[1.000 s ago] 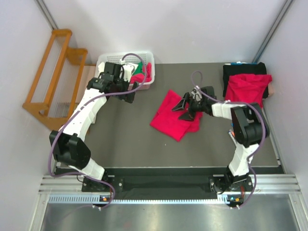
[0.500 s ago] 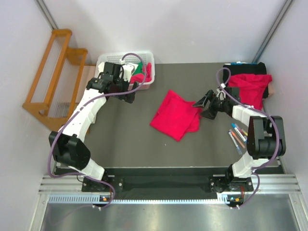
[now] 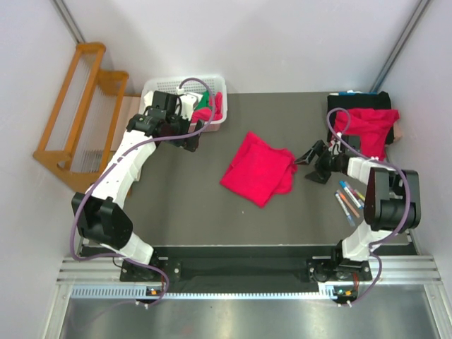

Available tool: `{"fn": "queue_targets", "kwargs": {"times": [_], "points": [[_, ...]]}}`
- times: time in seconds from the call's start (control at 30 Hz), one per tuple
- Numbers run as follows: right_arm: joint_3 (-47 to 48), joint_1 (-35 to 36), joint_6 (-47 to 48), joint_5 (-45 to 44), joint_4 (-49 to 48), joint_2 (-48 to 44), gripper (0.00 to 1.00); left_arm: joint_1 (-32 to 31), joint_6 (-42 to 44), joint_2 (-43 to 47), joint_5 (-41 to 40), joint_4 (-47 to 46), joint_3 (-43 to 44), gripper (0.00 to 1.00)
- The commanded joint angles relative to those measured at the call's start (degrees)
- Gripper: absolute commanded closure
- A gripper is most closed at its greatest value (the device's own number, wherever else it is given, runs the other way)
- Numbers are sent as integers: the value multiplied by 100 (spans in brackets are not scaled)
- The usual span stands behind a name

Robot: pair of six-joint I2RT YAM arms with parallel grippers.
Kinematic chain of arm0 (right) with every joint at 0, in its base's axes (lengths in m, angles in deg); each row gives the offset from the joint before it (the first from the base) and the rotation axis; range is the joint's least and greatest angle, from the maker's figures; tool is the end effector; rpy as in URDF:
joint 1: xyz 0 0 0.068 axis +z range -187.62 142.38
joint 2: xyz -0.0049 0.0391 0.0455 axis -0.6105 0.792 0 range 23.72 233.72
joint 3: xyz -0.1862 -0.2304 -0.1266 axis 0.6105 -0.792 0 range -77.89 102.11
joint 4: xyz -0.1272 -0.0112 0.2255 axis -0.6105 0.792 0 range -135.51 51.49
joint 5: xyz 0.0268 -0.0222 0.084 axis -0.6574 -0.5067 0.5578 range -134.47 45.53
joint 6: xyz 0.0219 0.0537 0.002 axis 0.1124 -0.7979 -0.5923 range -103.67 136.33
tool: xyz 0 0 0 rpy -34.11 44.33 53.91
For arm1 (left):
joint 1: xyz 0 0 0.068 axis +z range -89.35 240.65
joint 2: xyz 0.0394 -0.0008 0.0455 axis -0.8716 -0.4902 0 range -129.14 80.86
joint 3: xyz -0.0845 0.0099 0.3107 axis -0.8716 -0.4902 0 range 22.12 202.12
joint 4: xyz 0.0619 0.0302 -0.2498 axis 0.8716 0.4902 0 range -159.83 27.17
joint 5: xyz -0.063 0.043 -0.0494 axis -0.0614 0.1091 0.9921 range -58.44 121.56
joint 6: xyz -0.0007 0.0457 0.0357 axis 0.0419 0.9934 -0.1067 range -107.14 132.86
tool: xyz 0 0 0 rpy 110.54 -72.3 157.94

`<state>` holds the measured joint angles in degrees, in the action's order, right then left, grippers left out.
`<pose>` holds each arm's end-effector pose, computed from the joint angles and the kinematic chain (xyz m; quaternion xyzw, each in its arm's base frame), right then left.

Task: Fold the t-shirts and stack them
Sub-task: Neatly place the folded tshirt to the corner

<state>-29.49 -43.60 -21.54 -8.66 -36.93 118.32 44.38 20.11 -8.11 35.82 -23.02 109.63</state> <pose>0.3193 -0.0089 0.2057 0.2523 0.8761 0.3608 0.1962 0.3209 -0.0967 0.3958 0.2032 0.9115 -0.0625 0.3521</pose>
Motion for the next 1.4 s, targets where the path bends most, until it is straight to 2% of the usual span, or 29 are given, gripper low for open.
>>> {"fn": "queue_targets", "kwargs": {"times": [0.0, 0.13, 0.27, 0.47, 0.7, 0.77, 0.97, 1.0, 1.07, 1.17, 1.23, 1.27, 1.37], "points": [[108, -35, -53, 39, -286, 469, 18, 28, -109, 248, 155, -66, 39, 1], [248, -9, -326, 242, -804, 997, 18, 19, -118, 248, 181, -31, 47, 1], [222, 35, -756, 812, -1639, 1559, 20, 19, -109, 205, 190, -5, 48, 1], [337, 167, -810, 813, -1754, 1894, 22, 19, -109, 152, 261, 4, 135, 1], [302, 554, -696, 620, -1649, 1860, 23, 19, -109, 108, 243, -5, 241, 1], [301, 982, -704, 524, -1631, 1894, 23, 19, -118, 108, 243, 4, 249, 1], [398, 1669, -880, 286, -1684, 2175, 26, 19, -118, 169, 234, 13, 267, 1], [502, 1714, -906, 269, -1684, 2237, 32, 19, -118, 178, 225, 21, 267, 1], [547, 1802, -1029, 242, -1771, 2386, 39, 19, -92, 204, 217, 30, 267, 1], [653, 1872, -1030, 155, -1737, 2422, 60, 19, -39, 292, 164, 65, 250, 1], [723, 1890, -1003, 110, -1693, 2448, 90, 19, -13, 336, 120, 48, 197, 1], [758, 1898, -995, 67, -1667, 2466, 100, 19, -13, 380, 111, 48, 162, 1], [820, 1898, -1012, 110, -1772, 2414, 100, 19, -13, 433, 76, 4, 92, 1]]}}
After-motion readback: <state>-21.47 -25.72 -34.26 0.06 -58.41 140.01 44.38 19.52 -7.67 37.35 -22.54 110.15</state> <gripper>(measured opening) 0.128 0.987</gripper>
